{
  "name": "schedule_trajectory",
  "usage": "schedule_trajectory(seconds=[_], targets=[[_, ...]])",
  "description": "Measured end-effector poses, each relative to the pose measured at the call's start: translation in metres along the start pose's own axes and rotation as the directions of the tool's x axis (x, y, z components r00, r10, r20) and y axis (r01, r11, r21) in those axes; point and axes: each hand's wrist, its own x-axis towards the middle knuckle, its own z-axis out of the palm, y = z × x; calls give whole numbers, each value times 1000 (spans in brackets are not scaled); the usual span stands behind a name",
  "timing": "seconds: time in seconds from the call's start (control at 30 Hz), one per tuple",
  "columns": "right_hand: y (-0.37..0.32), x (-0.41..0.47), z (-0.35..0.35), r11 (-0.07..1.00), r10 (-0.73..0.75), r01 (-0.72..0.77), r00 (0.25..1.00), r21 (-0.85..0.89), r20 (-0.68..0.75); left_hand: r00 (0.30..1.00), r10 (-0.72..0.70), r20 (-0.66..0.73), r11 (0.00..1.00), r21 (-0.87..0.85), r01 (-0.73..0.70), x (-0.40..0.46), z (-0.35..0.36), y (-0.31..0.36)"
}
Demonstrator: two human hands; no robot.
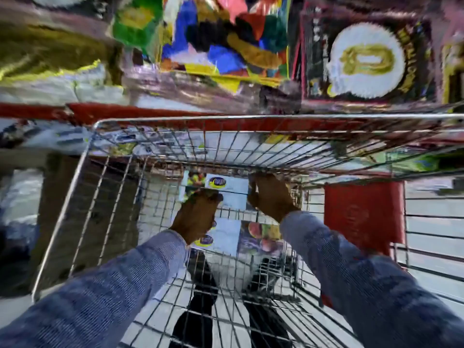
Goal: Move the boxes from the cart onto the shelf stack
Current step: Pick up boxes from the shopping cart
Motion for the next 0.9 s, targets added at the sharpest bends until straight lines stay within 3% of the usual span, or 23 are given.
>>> schedule_trajectory(seconds=[0.23,0.37,0.67,0.9], targets=[[-3,21,0,982,-169,176,981,-71,93,998,50,41,951,303,-60,6,4,-1],[0,25,3,961,-219,237,967,-145,131,999,-1,46,914,406,-17,12,0,4],[1,39,8,953,-190,230,960,-197,205,992,18,128,884,461,-75,29,1,3],[-7,15,-41,924,-238,268,962,-274,136,994,66,88,914,395,-95,9,-55,26]])
